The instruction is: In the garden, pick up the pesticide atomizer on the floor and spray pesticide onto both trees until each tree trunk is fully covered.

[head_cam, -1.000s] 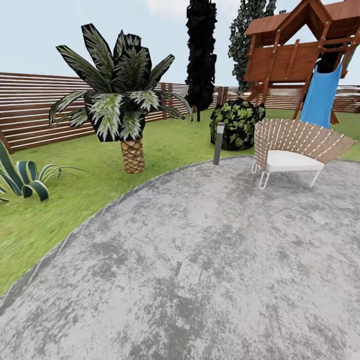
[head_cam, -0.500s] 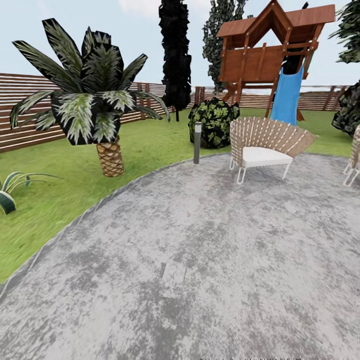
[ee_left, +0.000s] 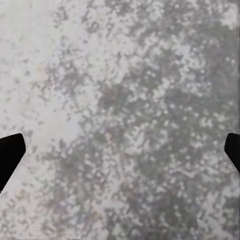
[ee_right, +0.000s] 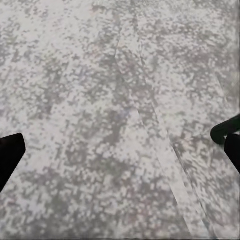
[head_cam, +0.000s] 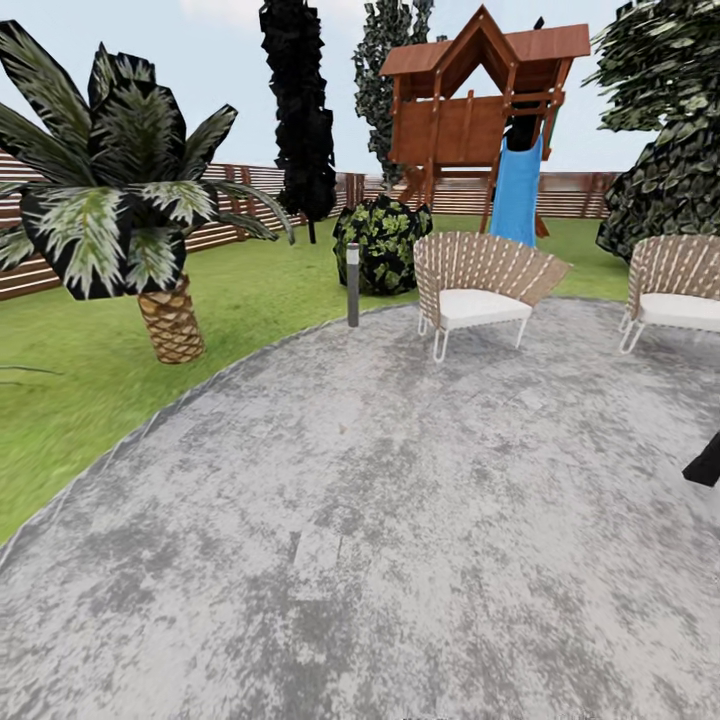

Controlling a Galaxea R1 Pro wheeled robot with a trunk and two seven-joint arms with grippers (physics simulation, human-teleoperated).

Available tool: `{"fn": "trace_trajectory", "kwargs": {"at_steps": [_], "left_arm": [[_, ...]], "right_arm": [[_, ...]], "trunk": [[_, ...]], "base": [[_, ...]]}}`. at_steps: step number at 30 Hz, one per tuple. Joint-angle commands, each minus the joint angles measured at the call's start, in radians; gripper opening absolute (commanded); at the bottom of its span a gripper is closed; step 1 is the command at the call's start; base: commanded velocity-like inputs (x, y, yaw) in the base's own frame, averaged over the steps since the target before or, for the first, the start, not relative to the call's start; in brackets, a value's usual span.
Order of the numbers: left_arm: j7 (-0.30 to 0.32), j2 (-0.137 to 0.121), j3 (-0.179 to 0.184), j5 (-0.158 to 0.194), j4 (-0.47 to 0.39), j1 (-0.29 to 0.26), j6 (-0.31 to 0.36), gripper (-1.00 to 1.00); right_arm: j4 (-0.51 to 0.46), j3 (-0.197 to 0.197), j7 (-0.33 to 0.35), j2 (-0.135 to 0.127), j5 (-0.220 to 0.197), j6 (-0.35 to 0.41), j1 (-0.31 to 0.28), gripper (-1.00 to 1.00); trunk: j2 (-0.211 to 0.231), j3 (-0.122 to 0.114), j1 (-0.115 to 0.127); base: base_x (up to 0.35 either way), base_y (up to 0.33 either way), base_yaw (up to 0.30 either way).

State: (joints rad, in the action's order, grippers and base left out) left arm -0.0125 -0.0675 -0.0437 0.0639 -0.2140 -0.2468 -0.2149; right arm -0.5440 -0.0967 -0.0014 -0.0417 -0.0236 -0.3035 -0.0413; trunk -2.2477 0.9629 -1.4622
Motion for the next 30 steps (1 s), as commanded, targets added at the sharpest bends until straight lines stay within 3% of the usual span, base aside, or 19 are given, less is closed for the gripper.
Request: {"fn": "trace_trajectory", "kwargs": {"at_steps": [1,11,30], "left_arm": [[0.001,0.0,-0.001,0.007,0.001,0.0,-0.003,1.0],[0.001,0.0,-0.002,0.007,-0.001,0.0,-0.003,1.0],[0.005,0.0,-0.001,0.007,-0.001,0.0,-0.002,1.0]], "right_arm": [[0.001,0.0,0.0,0.0,-0.002,-0.003,-0.001,1.0],[-0.001,0.0,0.0,-0.001,-0.002,-0.003,-0.001,1.0],[-0.002,-0.001,0.0,-0.001,-0.004,-0.003,0.0,1.0]], "trunk": [[0.0,0.001,0.0],[0.0,0.001,0.0],[0.0,0.004,0.0]], "base": [[0.0,0.0,-0.275],[0.0,0.015,-0.275],[-0.054,0.256,-0.275]]}}
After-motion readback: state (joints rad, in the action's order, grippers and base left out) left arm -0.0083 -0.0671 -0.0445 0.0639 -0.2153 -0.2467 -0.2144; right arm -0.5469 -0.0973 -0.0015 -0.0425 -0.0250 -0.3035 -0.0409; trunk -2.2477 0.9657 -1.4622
